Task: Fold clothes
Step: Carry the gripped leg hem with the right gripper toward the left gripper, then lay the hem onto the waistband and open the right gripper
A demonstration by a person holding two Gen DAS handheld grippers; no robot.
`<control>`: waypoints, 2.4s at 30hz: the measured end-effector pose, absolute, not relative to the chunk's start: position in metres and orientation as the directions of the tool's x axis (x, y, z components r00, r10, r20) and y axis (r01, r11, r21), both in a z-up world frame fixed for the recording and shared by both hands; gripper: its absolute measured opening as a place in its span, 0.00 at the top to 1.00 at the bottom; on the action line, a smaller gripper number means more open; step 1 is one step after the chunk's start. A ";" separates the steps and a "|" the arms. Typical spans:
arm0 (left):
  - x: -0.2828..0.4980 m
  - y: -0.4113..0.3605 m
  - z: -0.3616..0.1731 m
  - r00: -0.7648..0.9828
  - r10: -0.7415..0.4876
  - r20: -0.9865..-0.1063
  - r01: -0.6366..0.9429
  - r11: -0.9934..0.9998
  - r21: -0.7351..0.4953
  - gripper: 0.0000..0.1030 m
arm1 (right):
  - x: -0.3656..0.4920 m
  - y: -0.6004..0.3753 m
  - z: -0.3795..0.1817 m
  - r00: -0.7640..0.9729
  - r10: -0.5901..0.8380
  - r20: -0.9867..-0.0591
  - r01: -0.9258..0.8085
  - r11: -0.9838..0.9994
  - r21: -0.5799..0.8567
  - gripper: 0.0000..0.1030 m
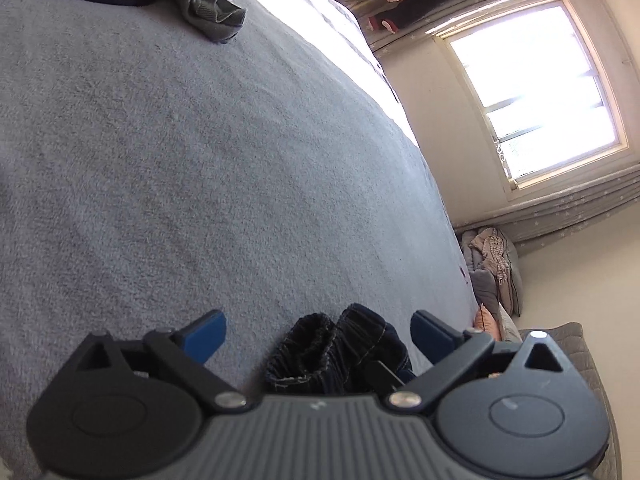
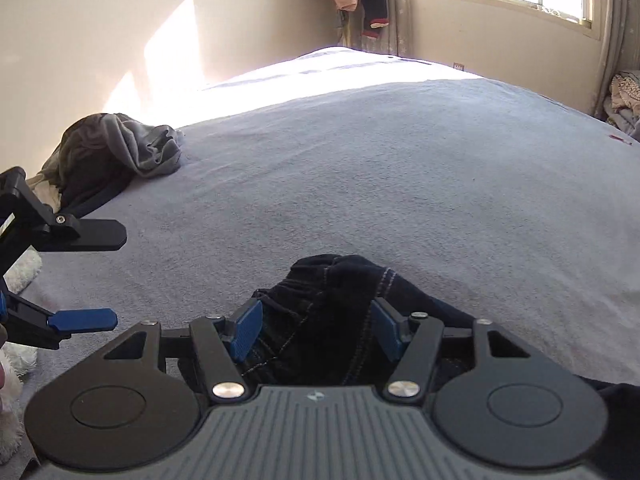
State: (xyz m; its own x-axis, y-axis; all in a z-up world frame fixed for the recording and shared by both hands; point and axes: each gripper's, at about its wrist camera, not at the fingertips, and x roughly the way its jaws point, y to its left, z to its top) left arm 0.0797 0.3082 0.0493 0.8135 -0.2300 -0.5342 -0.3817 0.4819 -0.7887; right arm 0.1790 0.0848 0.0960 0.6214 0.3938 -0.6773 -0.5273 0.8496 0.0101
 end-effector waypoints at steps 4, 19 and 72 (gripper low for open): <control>0.082 0.315 0.038 0.809 -0.286 -0.513 -0.384 0.402 -0.831 0.04 | 0.188 0.134 0.074 0.605 0.291 -0.741 -0.524 0.846 -0.096 0.39; 0.087 0.317 0.030 0.820 -0.311 -0.481 -0.372 0.348 -0.860 0.04 | 0.141 0.079 0.082 0.713 0.352 -0.606 -0.381 0.921 0.087 0.74; 0.088 0.315 0.017 0.817 -0.371 -0.440 -0.355 0.277 -0.893 0.04 | 0.067 0.075 0.062 0.796 0.293 -0.530 -0.304 0.950 0.070 0.85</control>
State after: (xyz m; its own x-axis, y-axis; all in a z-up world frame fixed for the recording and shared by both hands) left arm 0.0880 0.3153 0.0167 0.8175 -0.3711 -0.4405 -0.3553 0.2770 -0.8928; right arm 0.0666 0.0753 0.0621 0.7956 0.2934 -0.5300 -0.3039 0.9501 0.0698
